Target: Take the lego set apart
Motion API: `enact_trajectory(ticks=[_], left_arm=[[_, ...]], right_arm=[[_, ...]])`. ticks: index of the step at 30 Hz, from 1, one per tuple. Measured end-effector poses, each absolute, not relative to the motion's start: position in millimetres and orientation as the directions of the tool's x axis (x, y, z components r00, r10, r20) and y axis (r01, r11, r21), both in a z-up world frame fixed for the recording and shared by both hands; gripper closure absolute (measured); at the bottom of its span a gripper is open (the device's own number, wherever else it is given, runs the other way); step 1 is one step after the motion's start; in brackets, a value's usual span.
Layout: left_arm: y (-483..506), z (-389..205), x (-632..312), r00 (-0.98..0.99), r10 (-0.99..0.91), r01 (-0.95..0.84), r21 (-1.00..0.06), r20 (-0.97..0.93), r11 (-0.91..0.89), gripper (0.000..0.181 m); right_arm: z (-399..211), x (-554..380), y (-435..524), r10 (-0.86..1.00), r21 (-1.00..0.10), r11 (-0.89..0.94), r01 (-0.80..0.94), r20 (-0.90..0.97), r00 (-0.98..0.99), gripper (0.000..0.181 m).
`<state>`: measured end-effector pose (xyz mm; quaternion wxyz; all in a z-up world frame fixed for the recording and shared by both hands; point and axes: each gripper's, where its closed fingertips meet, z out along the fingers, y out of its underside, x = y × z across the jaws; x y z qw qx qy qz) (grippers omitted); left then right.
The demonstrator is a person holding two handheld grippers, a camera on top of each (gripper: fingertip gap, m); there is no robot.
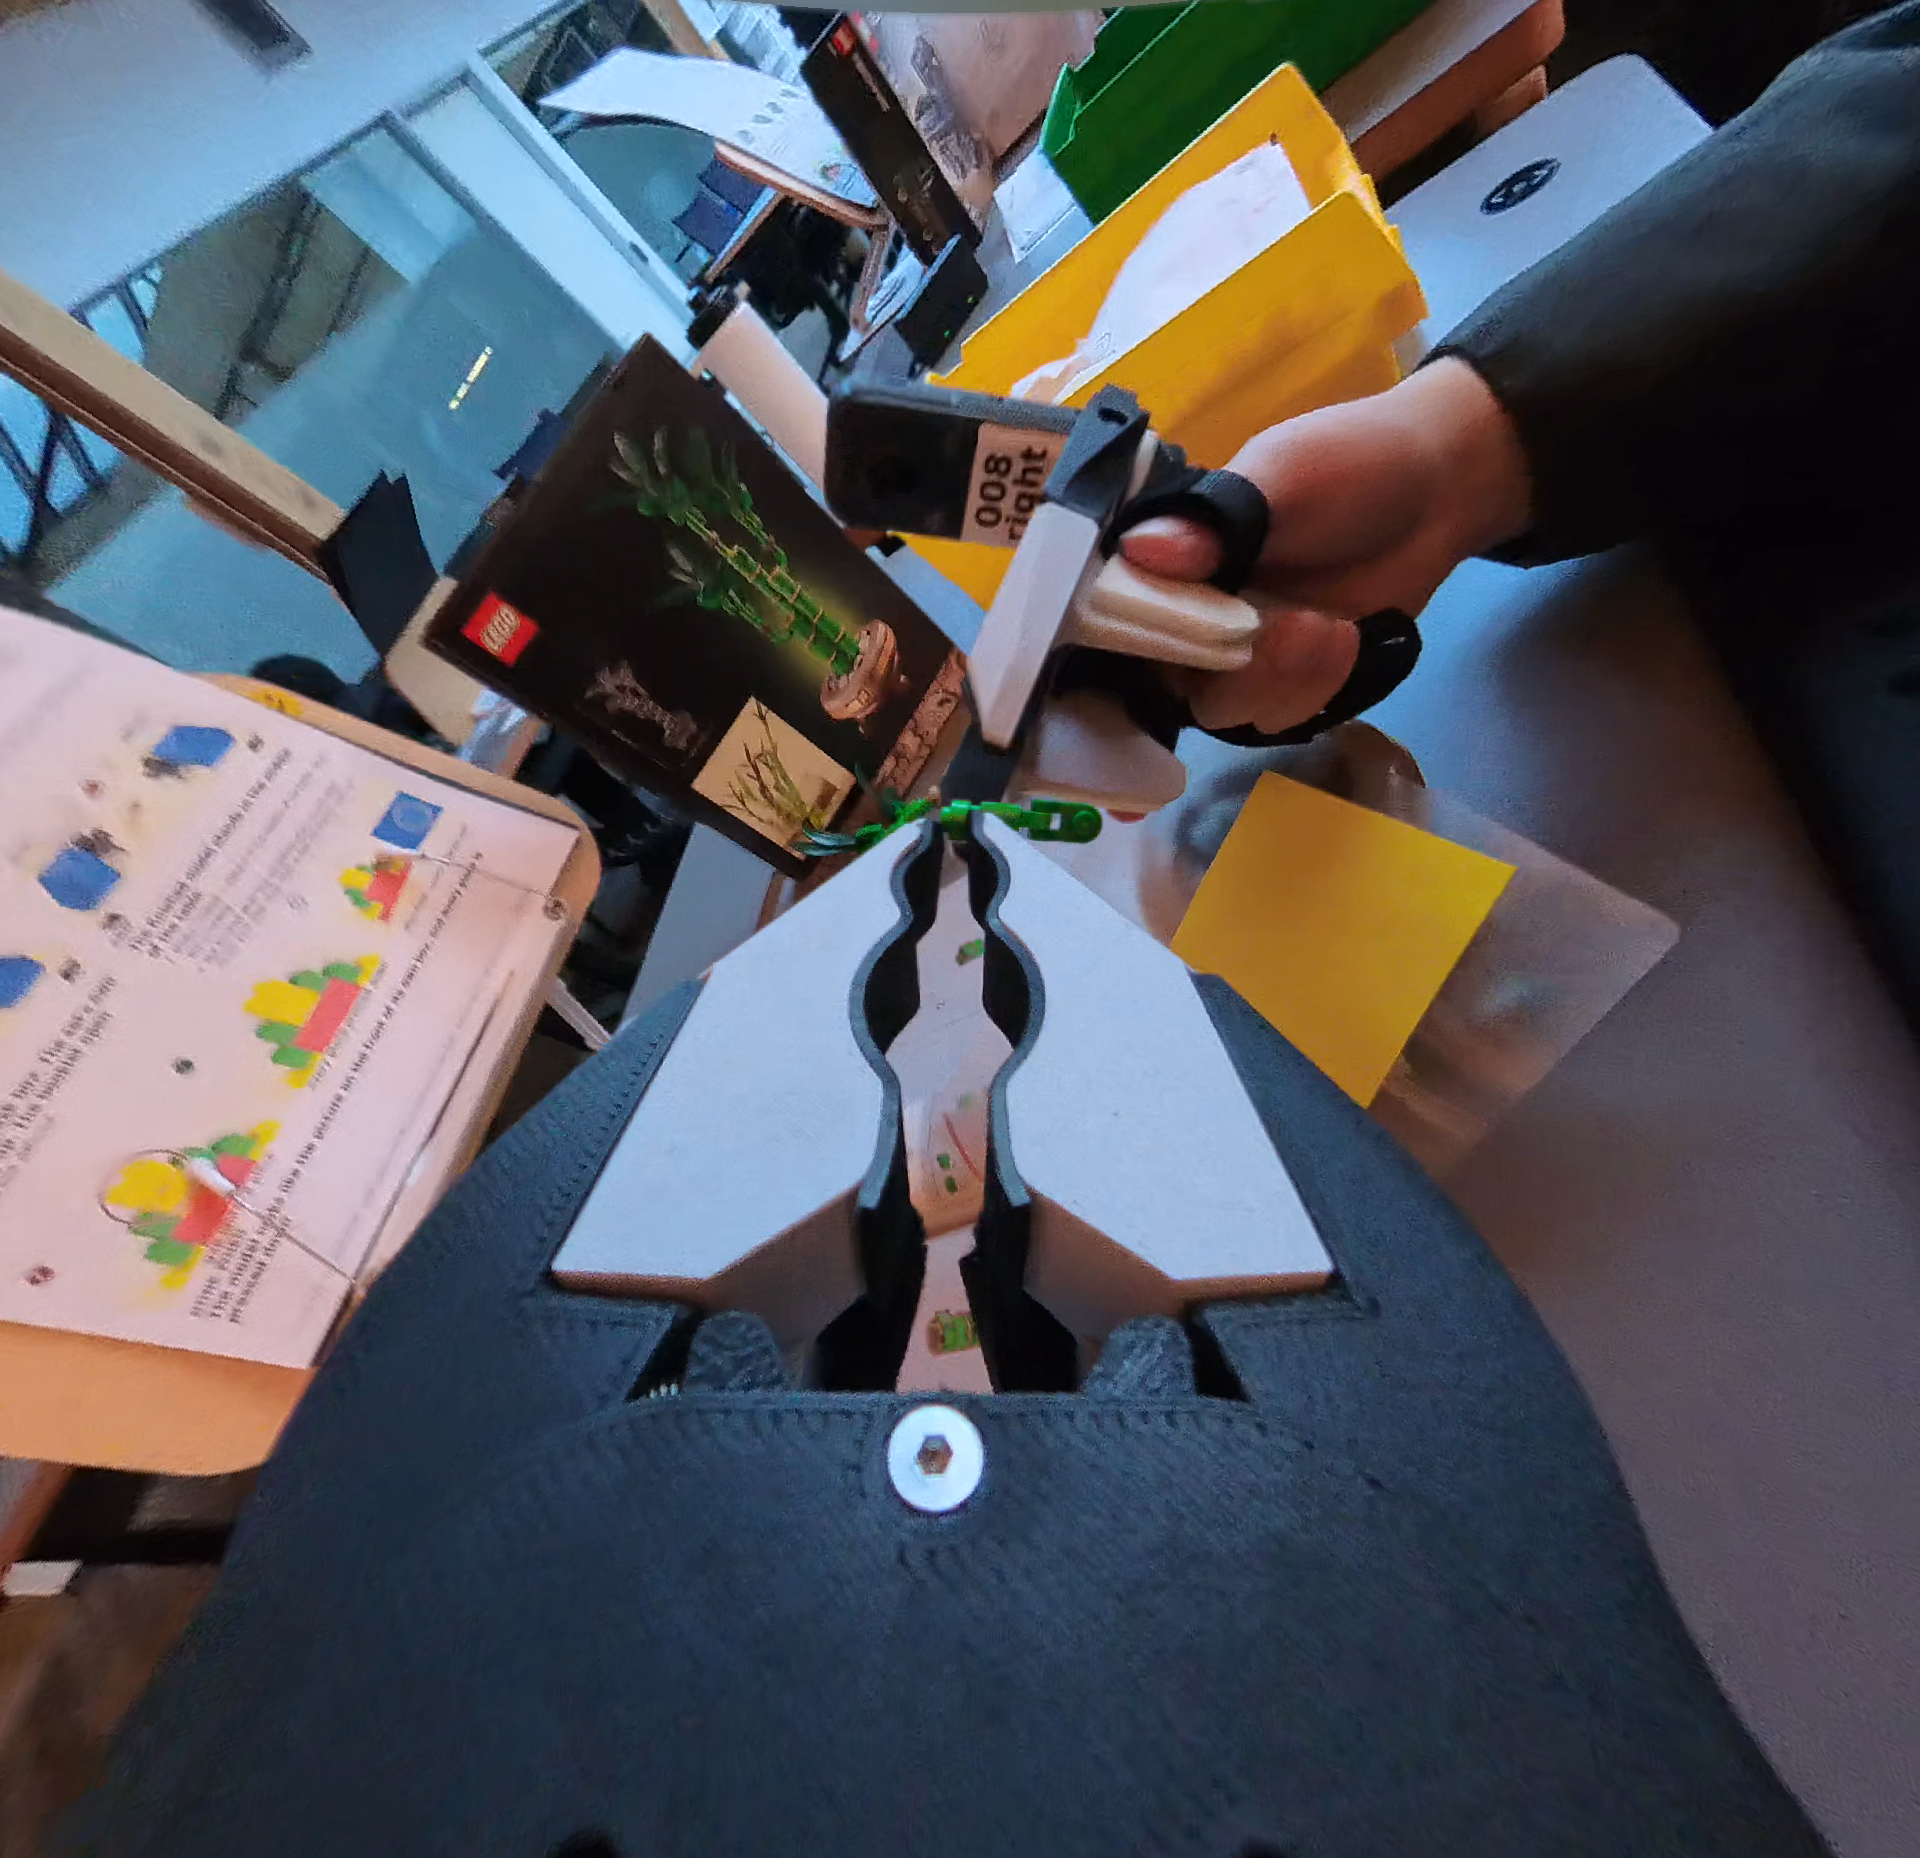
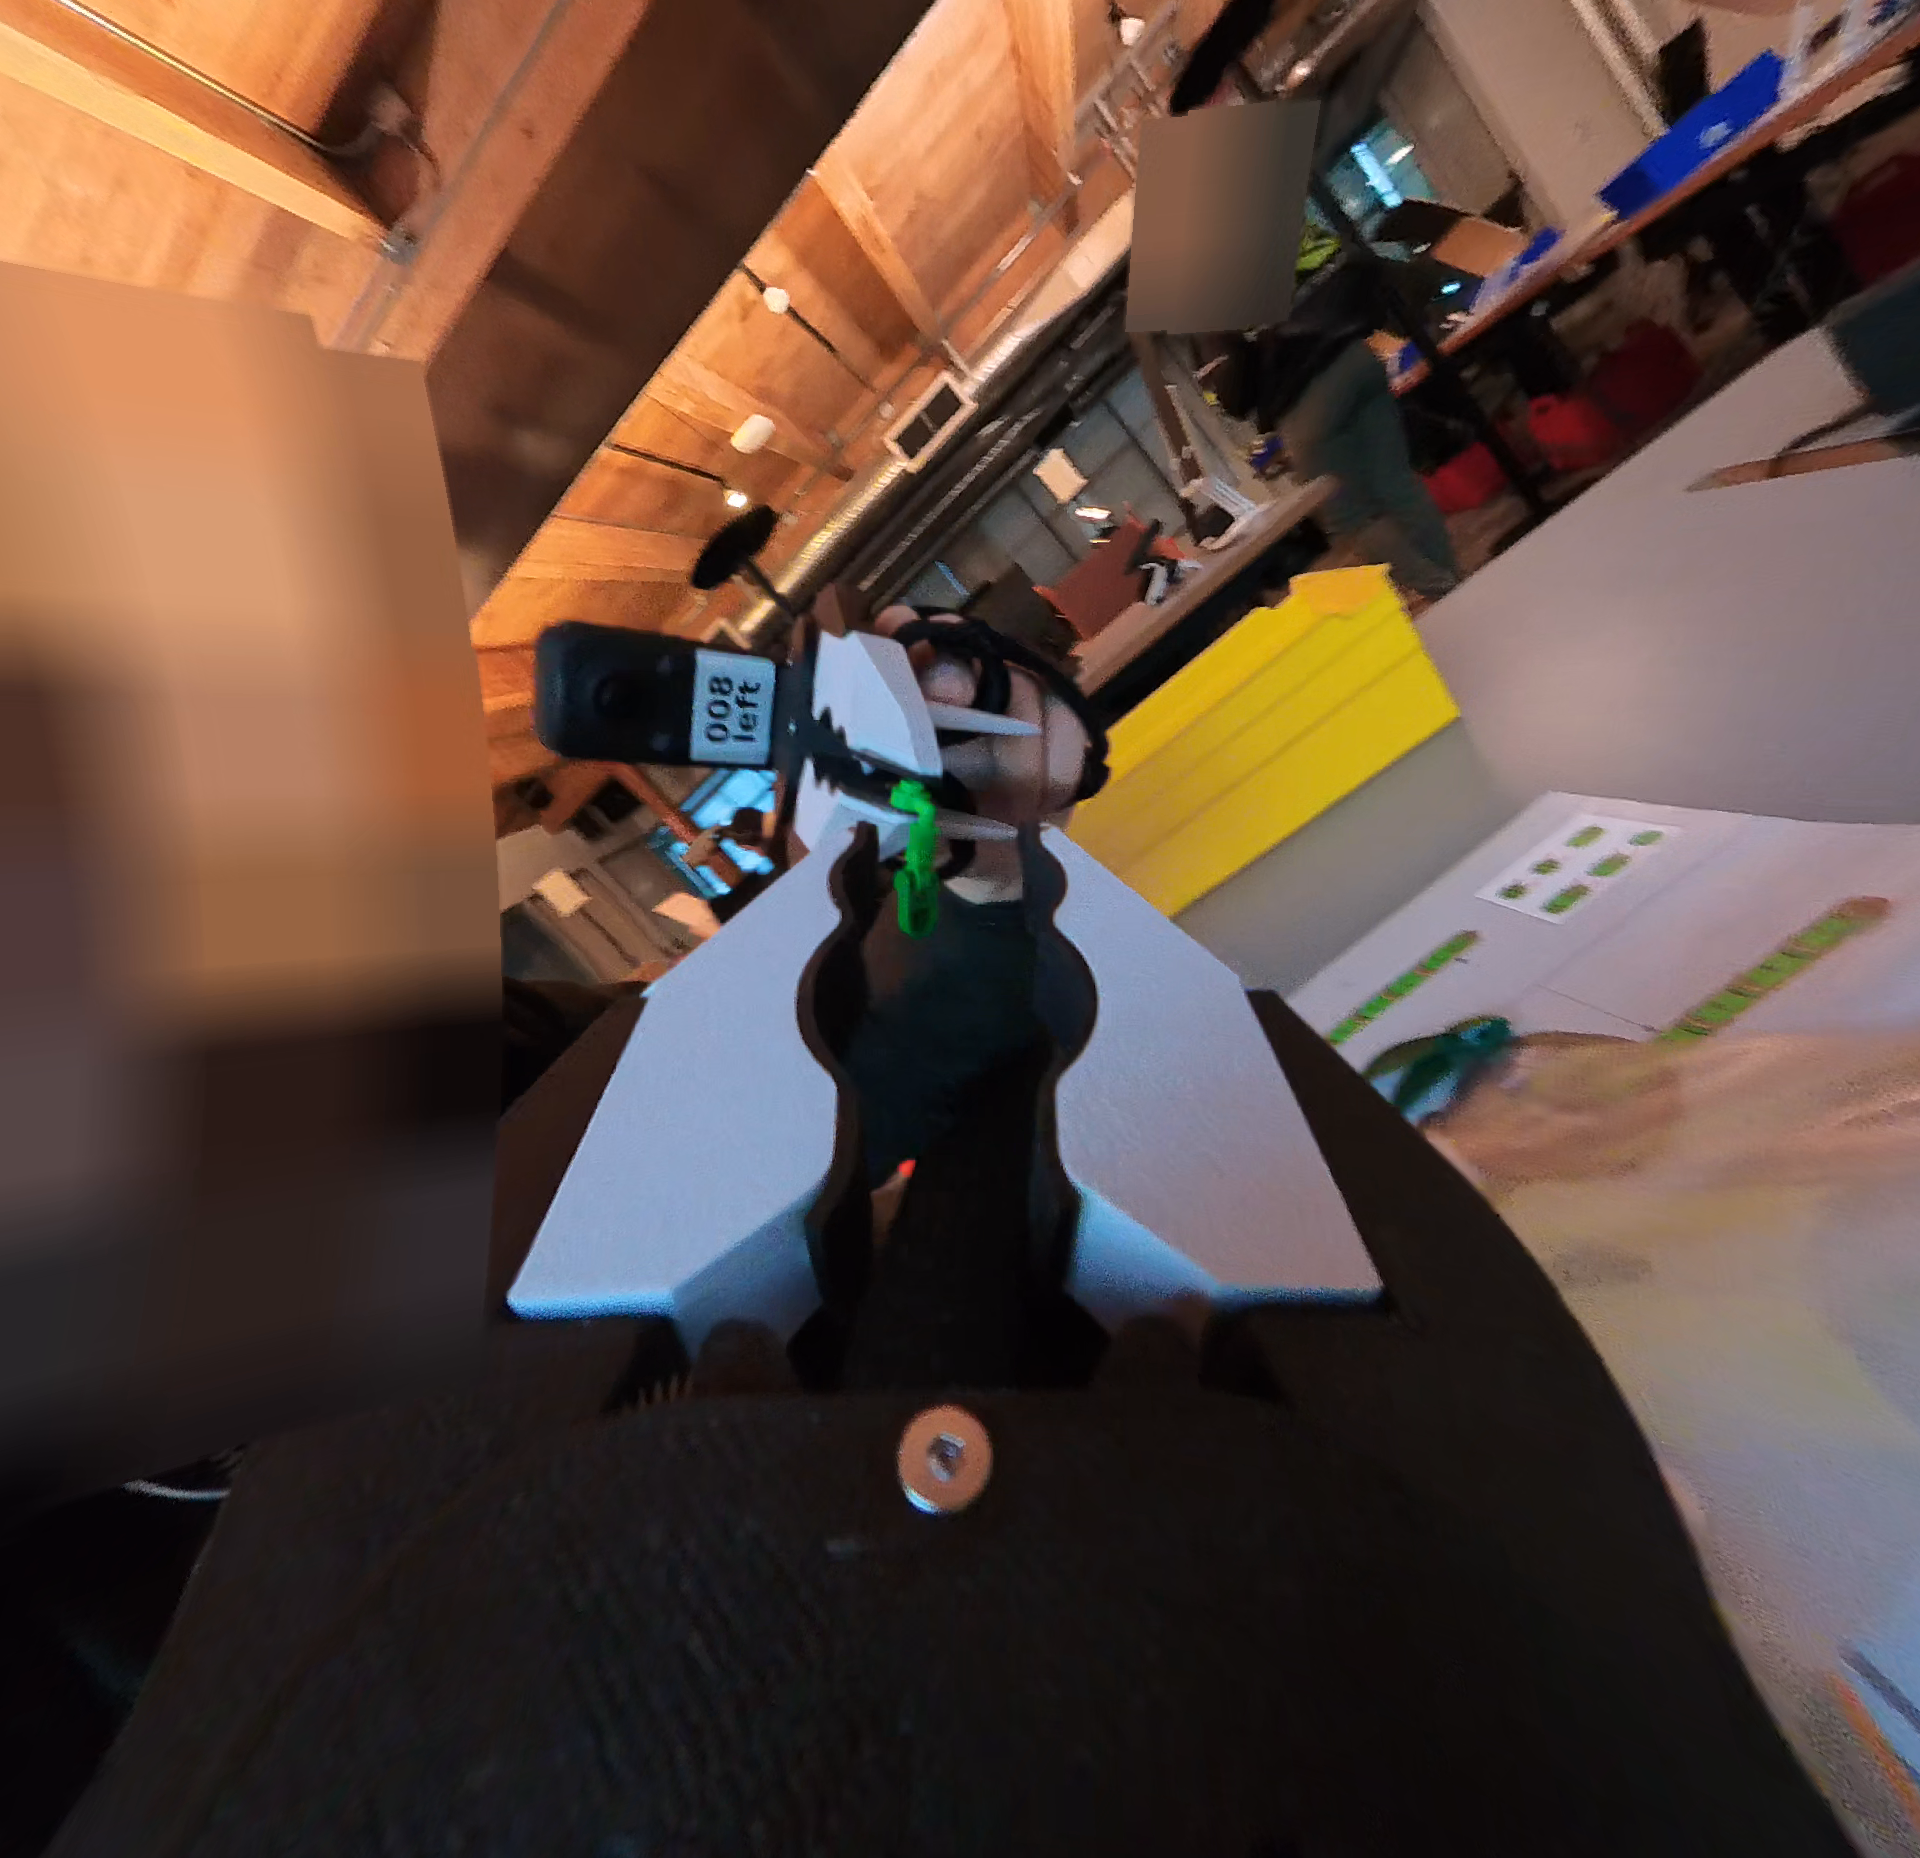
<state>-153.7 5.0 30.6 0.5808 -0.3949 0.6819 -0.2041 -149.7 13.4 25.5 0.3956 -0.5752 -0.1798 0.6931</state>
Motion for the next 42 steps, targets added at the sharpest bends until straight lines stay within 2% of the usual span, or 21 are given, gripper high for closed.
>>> enact_trajectory(ticks=[3,6,8,11,12,14,16,19,21,28,35,42], left_arm=[[-0.5,29.7,-148.1,-0.005,-0.738,-0.313,-0.7,-0.675,0.642,0.178],[1.4,29.9,-147.8,0.013,-0.718,-0.316,-0.684,-0.696,0.658,0.178],[0.5,30.2,-147.4,0.011,-0.724,-0.307,-0.691,-0.69,0.654,0.178],[1.1,32.8,-147.9,0.024,-0.724,-0.292,-0.697,-0.69,0.655,0.178],[2.0,34.3,-148.6,0.033,-0.732,-0.281,-0.71,-0.68,0.646,0.177],[7.4,40.9,-151.2,0.07,-0.776,-0.247,-0.765,-0.626,0.595,0.159],[6.5,44.2,-153.9,0.041,-0.857,-0.203,-0.844,-0.513,0.496,0.152],[2.5,52.8,-156.7,-0.015,-0.943,-0.138,-0.933,-0.333,0.331,0.151],[-2.2,55.4,-157.8,-0.058,-0.963,-0.117,-0.956,-0.262,0.268,0.153],[-21.4,54.8,-156.2,-0.136,-0.955,-0.113,-0.953,-0.265,0.281,0.163],[-43.9,54.2,-155.0,-0.207,-0.926,-0.102,-0.934,-0.316,0.342,0.17],[-47.4,52.5,-154.2,-0.212,-0.917,-0.111,-0.923,-0.339,0.367,0.167]], right_arm=[[31.2,-156.9,-0.3,0.744,-0.687,-0.658,-0.308,-0.656,-0.127,0.161],[24.4,-162.8,-1.7,0.76,-0.719,-0.639,-0.272,-0.644,-0.083,0.165],[23.4,-163.5,-3.7,0.773,-0.737,-0.625,-0.258,-0.63,-0.074,0.175],[26.3,-160.9,-1.4,0.81,-0.776,-0.568,-0.275,-0.587,-0.016,0.175],[28.2,-158.8,0.2,0.826,-0.795,-0.536,-0.284,-0.563,0.018,0.175],[32.4,-151.5,5.1,0.866,-0.852,-0.431,-0.298,-0.483,0.127,0.175],[35.3,-143.7,9.8,0.891,-0.916,-0.297,-0.27,-0.367,0.267,0.175],[37.7,-139.3,9.7,0.892,-0.981,-0.112,-0.161,-0.17,0.418,0.174],[38.4,-142.8,5.5,0.89,-0.994,-0.04,-0.105,-0.083,0.449,0.174],[46.1,-154.8,-14.2,0.876,-0.981,0.192,-0.015,0.164,0.454,0.174],[52.5,-160.8,-30.2,0.792,-0.896,0.442,0.048,0.415,0.447,0.174],[44.9,-166.6,-30.5,0.762,-0.872,0.476,0.116,0.475,0.44,0.174]])
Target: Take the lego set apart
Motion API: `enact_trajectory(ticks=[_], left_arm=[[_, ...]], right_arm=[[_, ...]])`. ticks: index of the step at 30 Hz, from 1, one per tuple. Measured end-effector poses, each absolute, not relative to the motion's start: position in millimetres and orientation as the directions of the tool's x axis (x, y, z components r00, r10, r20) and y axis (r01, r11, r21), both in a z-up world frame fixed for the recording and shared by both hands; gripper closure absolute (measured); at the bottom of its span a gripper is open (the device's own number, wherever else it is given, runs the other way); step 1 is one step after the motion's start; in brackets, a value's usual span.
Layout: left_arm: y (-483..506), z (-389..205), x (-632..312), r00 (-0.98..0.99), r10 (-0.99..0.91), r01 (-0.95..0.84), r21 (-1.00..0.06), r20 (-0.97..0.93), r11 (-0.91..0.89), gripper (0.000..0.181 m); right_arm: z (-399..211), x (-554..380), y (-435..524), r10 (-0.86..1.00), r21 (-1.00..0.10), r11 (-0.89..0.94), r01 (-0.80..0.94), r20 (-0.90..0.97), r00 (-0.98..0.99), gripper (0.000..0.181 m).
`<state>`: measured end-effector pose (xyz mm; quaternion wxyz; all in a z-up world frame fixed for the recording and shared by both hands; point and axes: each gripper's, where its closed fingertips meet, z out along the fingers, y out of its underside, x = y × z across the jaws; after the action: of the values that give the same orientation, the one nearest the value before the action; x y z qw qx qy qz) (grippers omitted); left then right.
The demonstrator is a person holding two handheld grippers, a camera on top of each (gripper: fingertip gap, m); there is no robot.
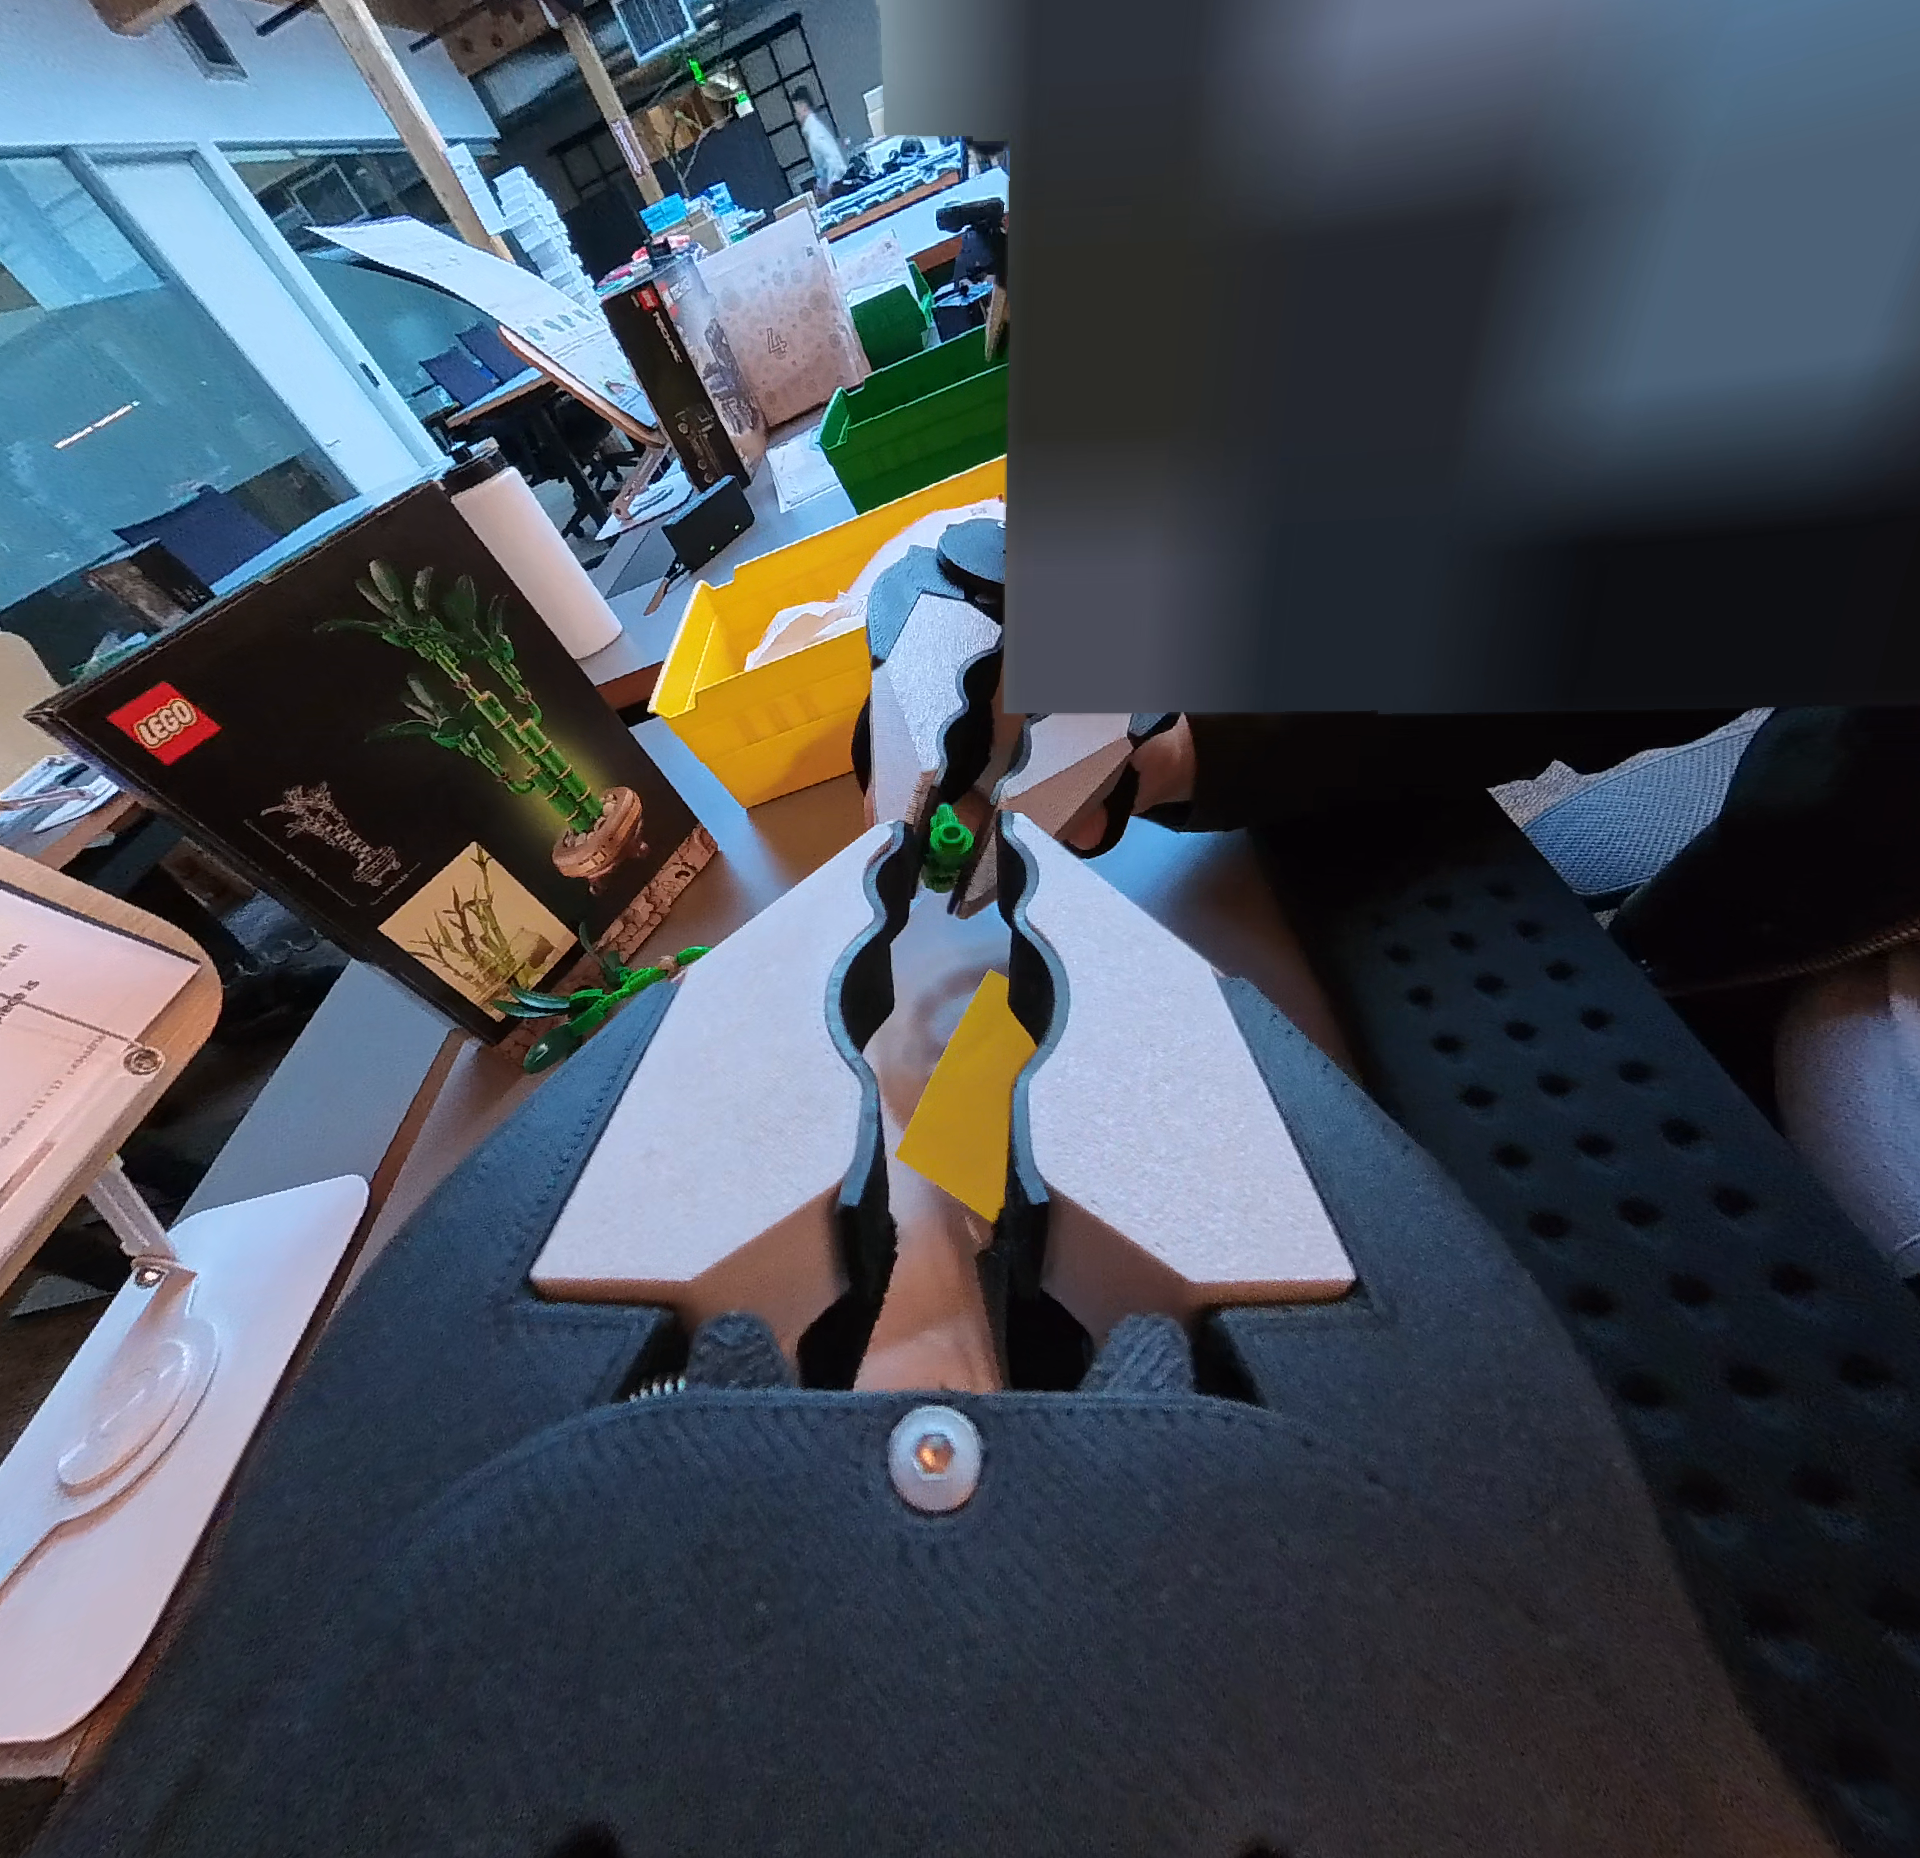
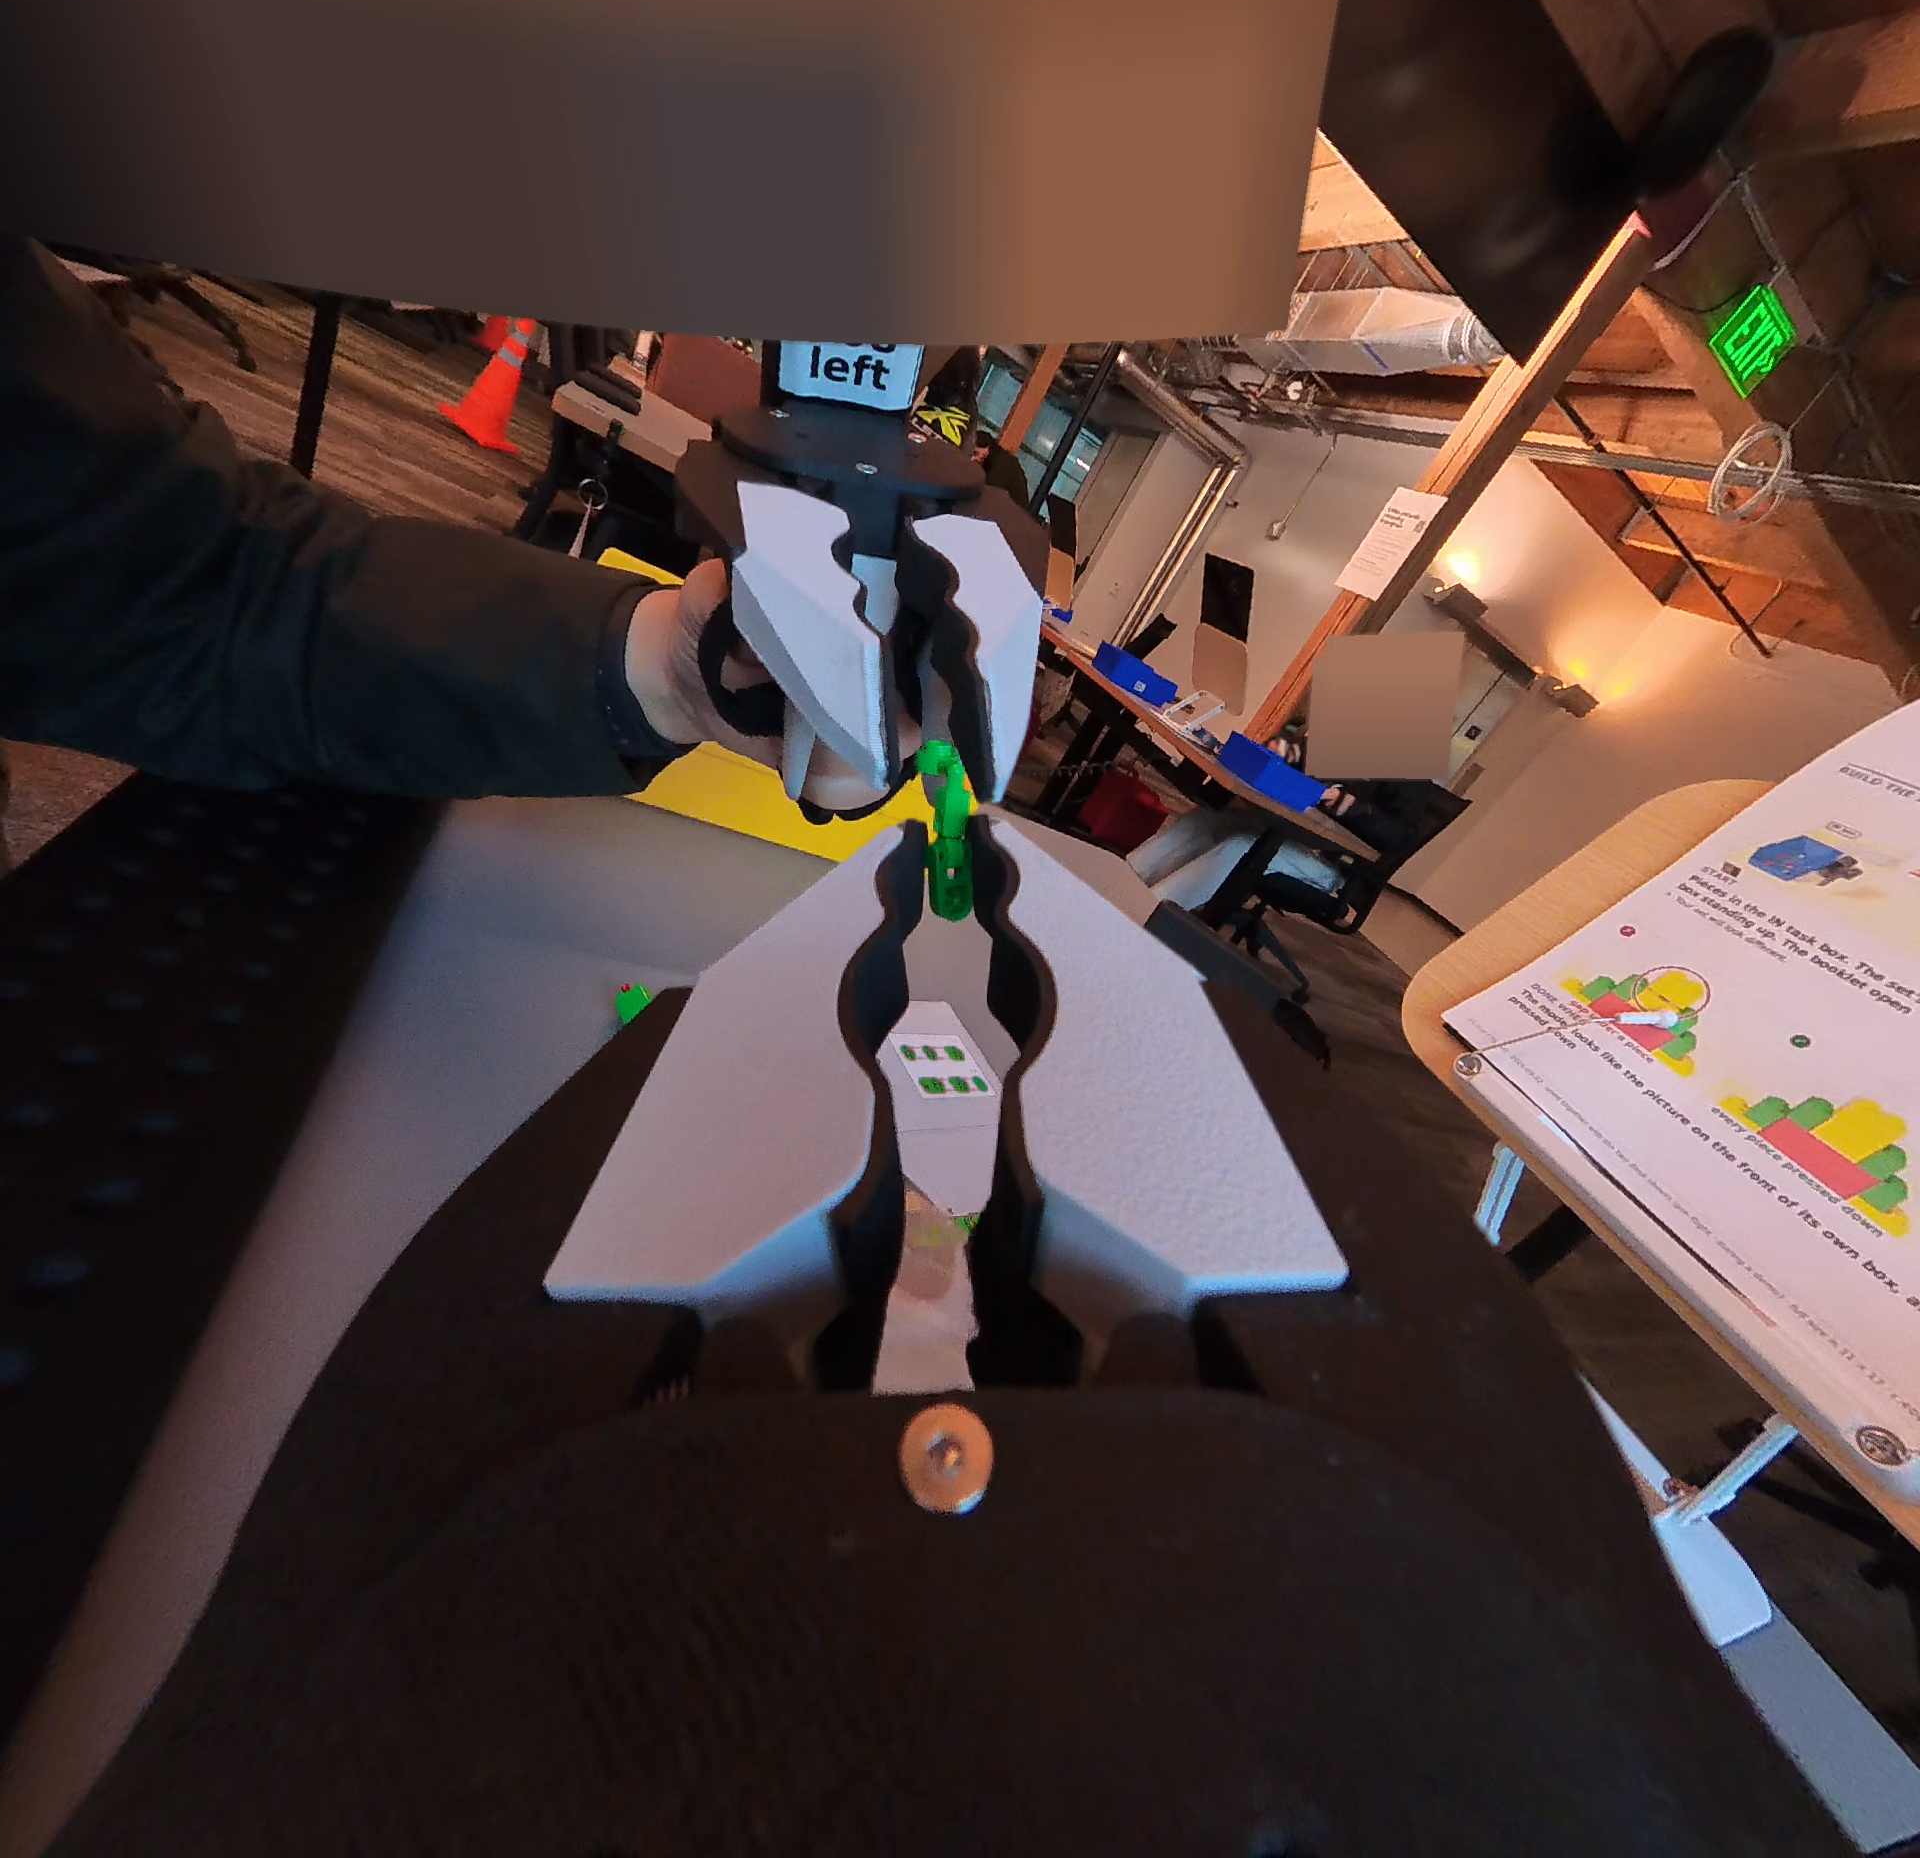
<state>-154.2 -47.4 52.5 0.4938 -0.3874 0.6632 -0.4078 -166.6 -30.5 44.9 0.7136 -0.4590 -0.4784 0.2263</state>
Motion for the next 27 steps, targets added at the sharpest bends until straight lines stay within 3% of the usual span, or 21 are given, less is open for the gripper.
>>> enact_trajectory(ticks=[4,13,27], left_arm=[[-42.5,50.2,-153.9,-0.196,-0.919,-0.128,-0.92,-0.343,0.371,0.175],[-18.2,26.6,-153.8,-0.155,-0.933,-0.263,-0.897,-0.324,0.355,0.175],[-7.5,0.3,-154.8,-0.161,-0.959,-0.408,-0.869,-0.234,0.28,0.176]], right_arm=[[40.4,-165.8,-25.9,0.752,-0.871,0.466,0.157,0.483,0.449,0.174],[27.3,-160.2,-9.4,0.703,-0.858,0.432,0.279,0.514,0.492,0.174],[1.7,-164.4,0.8,0.596,-0.718,0.46,0.523,0.686,0.418,0.175]])
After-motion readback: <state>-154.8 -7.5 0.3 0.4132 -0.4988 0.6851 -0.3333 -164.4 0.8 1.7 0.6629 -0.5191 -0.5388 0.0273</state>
